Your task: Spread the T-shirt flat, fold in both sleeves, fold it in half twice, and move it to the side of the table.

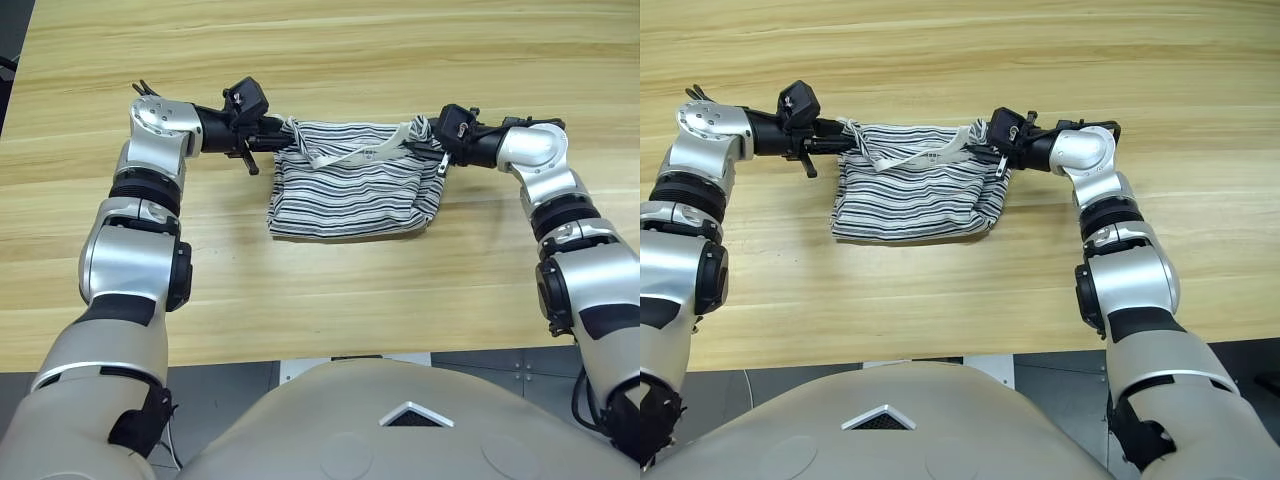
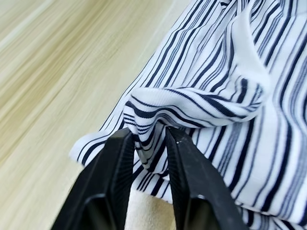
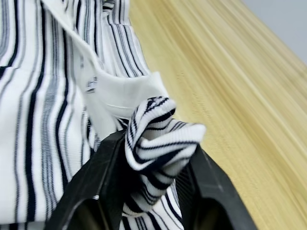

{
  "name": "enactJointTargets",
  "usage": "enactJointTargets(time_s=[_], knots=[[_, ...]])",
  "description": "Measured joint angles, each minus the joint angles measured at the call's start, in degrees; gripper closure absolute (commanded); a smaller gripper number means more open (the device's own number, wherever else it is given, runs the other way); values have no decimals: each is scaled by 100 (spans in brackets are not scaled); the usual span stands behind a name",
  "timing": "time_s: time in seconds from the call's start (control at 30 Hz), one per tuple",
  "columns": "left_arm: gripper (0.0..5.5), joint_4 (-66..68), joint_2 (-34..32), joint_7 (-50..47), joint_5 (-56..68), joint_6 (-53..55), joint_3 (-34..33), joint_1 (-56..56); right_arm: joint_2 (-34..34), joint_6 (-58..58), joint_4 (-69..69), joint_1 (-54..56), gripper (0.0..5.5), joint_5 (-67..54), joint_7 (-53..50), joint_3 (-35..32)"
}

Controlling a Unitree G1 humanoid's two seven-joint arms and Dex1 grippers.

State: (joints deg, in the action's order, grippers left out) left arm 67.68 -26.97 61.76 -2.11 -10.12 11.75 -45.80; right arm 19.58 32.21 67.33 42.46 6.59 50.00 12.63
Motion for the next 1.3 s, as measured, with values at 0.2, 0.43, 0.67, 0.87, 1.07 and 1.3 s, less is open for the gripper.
enactJointTargets(time_s=[0.2, 0.43, 0.67, 0.87, 1.07, 1.3], knots=[[290, 364, 24, -640, -38, 358, -354, -229, -59, -344, 271, 137, 238, -4, -445, -263], [230, 640, 231, -1321, 146, 1404, -949, -499, -171, -777, 545, 225, 118, 216, -1323, -297], [230, 620, 265, -1753, 372, 1428, -1456, -592, -171, -871, 637, 265, 2, 518, -1739, -222], [230, -1630, 262, -1594, 322, 498, -1228, -59, -207, -320, 397, 238, 2, 203, -1255, -492], [230, -4790, 320, -1619, -216, 876, -204, 1978, -186, -99, 84, 218, 2, -114, -728, -706], [230, -4856, 159, -2235, -1081, 863, 380, 2719, -115, -271, 388, 152, 2, 518, -1022, -255]])
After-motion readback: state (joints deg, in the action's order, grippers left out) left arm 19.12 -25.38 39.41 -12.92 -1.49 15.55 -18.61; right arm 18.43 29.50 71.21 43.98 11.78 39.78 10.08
